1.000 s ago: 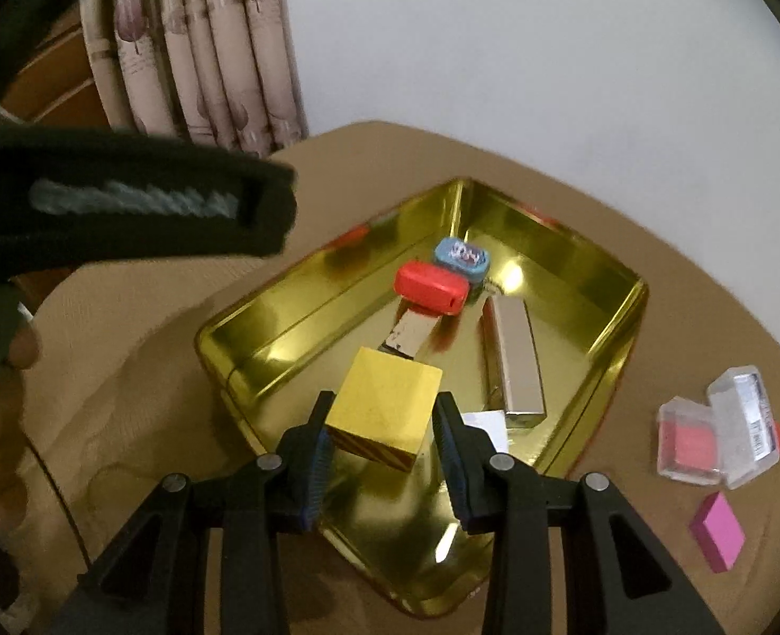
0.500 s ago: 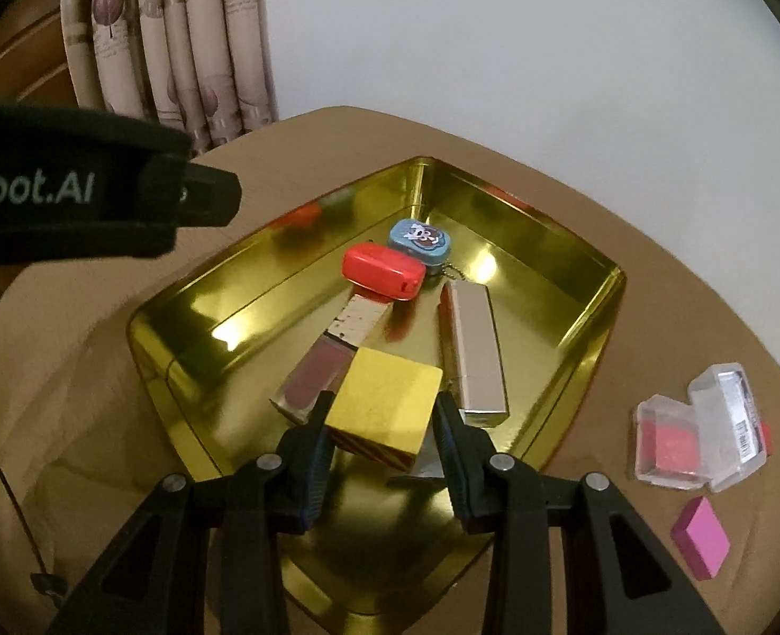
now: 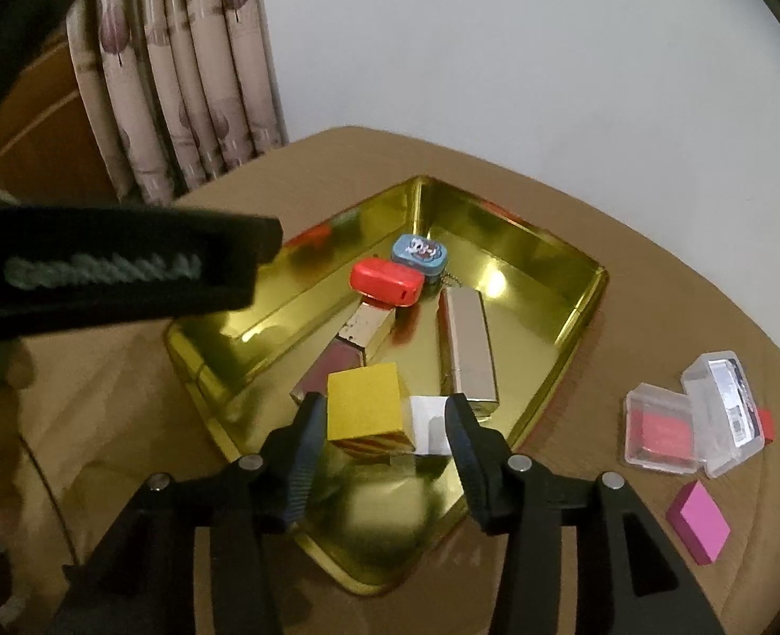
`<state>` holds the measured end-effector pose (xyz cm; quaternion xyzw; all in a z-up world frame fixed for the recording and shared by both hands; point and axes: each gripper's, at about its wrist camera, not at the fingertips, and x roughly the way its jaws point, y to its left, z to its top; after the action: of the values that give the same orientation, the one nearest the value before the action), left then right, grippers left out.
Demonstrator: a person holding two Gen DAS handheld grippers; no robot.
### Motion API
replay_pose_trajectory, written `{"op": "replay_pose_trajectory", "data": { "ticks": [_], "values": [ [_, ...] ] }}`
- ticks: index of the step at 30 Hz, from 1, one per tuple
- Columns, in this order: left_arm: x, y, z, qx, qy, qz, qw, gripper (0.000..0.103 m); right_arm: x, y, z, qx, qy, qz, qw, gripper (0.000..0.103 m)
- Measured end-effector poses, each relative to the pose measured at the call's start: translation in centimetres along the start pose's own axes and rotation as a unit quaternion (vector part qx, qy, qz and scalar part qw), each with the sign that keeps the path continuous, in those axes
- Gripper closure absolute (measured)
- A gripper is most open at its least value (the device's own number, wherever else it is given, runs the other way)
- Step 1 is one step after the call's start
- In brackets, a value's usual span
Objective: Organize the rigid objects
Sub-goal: 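Carry the yellow striped cube into the gold tin and open the right gripper, then grasp the pink block with the right gripper while the left moves to the clear box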
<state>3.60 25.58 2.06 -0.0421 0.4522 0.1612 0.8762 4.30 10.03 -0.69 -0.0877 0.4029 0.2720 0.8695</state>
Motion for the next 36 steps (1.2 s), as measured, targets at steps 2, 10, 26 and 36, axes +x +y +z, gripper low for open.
{"op": "replay_pose_trajectory", "data": {
  "ticks": [2,10,26,36],
  "values": [
    [0.1,-0.3,-0.1,0.003,0.002,0.001,1.0,0.027,-0.9,-0.6,-0.3,0.004,-0.007,0.007,1.0,0.054],
    [0.0,-1.7,-0.6,0.023,0.0,0.005,0.9997,0.027,-3.7,-5.1,-2.1,0.029,-0.017,-0.016,0.999,0.054],
    [-0.6,-7.2,-2.3,0.115,0.011,-0.038,0.9925,0.026,-4.1,-18.0,-8.3,-0.018,0.061,-0.056,0.996,0.052],
    [-1.8,-12.1,-4.3,0.191,0.014,-0.068,0.9791,0.017,-0.6,-19.8,-8.6,-0.056,0.058,-0.019,0.997,0.051]
  ]
}}
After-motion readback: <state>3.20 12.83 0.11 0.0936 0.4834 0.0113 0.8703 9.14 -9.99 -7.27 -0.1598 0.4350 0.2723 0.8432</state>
